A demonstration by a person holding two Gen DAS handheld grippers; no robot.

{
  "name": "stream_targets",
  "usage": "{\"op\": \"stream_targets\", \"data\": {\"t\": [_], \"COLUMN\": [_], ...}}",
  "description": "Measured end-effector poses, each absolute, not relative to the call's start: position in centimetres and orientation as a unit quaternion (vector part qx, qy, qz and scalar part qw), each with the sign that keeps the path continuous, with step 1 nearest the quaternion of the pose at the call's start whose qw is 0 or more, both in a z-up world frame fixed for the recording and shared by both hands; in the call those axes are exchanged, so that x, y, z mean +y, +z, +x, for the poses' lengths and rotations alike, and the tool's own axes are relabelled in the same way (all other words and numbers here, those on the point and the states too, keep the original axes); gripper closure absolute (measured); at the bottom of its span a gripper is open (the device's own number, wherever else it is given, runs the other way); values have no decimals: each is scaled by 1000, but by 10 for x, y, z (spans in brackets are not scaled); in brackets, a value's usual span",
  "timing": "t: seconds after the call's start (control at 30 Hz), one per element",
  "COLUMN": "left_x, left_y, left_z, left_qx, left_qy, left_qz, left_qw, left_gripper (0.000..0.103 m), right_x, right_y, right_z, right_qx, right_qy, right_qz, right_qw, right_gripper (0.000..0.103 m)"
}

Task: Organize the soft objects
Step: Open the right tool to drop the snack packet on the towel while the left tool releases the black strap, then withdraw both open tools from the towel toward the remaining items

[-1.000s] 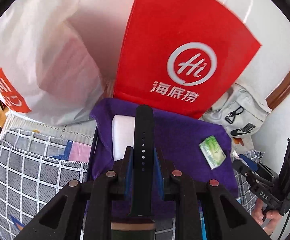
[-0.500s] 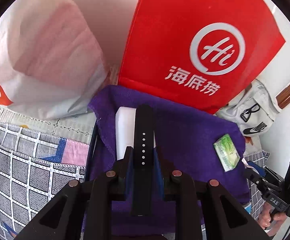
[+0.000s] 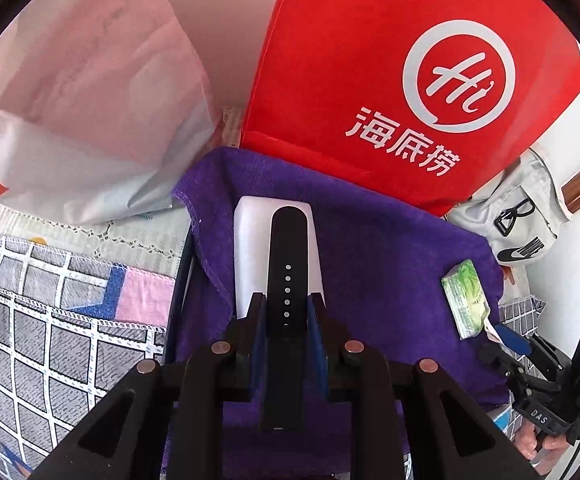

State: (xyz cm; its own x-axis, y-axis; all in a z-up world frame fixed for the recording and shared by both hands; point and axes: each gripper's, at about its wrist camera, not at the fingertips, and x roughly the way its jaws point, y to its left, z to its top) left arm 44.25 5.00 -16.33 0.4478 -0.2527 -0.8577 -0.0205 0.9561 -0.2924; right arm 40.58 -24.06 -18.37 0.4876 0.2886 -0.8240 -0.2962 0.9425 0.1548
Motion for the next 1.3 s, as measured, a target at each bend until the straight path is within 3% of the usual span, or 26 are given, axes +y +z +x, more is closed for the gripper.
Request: {"op": "stream_targets", "data": {"t": [0.17, 0.3, 0.4, 0.53, 0.87, 1.3], "left_x": [48, 42, 43, 45, 61, 73], "left_y": [-164, -160, -152, -137, -107, -113], "left_z": [442, 439, 432, 419, 352, 252], "left_qx": [529, 531, 527, 510, 486, 494], "left_qy": [-68, -75, -74, -69, -52, -60], "left_qz": [-125, -122, -118, -113, -105, -122], "left_qw": [836, 835, 838, 850, 866, 859], "left_gripper": [83, 70, 68, 57, 57, 57], "right_x": [-238, -239, -241, -243, -220, -196], "right_y": [-177, -168, -158, -141, -113, -137], "right_z": [403, 399, 395, 387, 324, 200], "right_qx": [466, 452, 436, 412, 377, 424], "right_qy": [165, 165, 157, 147, 148, 208], "right_qz": [-11, -7, -4, 18, 8, 25], "right_qw": [869, 877, 886, 899, 914, 881], "right_gripper": [40, 32, 32, 32, 32, 35]}}
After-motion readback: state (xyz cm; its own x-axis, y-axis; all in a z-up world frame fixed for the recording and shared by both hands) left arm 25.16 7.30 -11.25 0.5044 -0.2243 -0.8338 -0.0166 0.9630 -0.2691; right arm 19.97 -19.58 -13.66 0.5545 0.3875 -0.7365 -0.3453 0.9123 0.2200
